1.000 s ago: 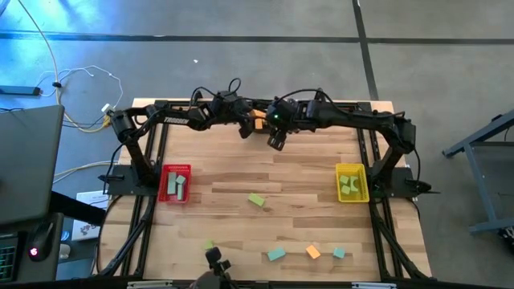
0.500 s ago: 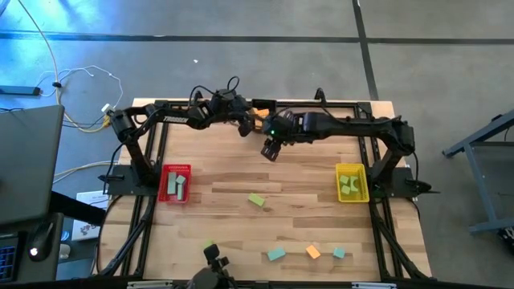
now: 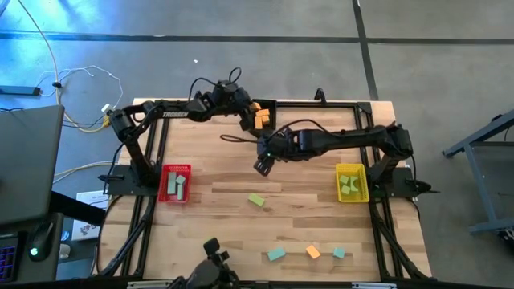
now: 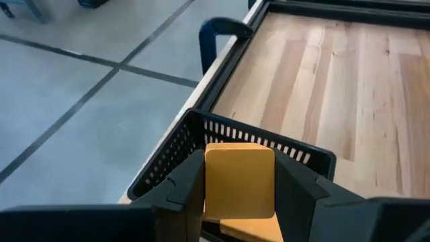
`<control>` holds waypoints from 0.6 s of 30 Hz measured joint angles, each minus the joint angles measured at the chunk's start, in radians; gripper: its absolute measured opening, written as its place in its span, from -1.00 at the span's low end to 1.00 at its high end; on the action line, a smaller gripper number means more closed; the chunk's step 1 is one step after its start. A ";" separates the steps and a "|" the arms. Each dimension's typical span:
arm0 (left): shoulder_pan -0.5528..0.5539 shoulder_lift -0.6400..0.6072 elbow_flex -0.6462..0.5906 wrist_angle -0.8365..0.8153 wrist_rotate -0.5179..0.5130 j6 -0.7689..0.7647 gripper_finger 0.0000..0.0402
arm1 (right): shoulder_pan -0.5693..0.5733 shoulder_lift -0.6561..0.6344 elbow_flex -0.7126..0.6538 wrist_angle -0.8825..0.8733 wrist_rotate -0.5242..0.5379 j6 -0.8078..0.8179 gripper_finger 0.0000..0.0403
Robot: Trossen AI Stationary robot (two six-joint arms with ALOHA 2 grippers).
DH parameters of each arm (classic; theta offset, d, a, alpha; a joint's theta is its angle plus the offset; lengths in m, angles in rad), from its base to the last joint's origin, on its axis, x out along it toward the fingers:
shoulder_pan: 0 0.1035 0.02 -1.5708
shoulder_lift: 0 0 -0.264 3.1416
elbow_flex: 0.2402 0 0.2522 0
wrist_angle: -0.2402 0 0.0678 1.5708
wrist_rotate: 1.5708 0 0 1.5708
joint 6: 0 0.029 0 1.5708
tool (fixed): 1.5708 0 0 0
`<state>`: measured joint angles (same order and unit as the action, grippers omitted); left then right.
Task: Sort & place blocks by color
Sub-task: Put the orange block into the black bin
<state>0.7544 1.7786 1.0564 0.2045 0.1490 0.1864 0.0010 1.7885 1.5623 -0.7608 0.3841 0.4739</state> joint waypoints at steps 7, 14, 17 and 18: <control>0.005 0.021 0.005 -0.042 0.000 -0.001 -0.42 | 0.024 0.000 0.000 -0.005 0.007 0.021 0.06; 0.004 0.100 0.005 -0.046 0.001 -0.011 -0.42 | 0.053 0.000 0.000 -0.005 0.010 0.044 0.06; 0.004 0.123 0.005 -0.034 0.001 -0.014 -0.42 | 0.069 0.000 0.000 -0.007 0.033 0.046 0.06; 0.004 0.128 0.005 -0.029 0.002 -0.018 -0.42 | 0.074 0.000 0.000 -0.008 0.035 0.046 0.06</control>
<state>0.7581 1.9071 1.0611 0.1755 0.1510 0.1681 0.0748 1.7885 1.5623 -0.7686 0.4187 0.5202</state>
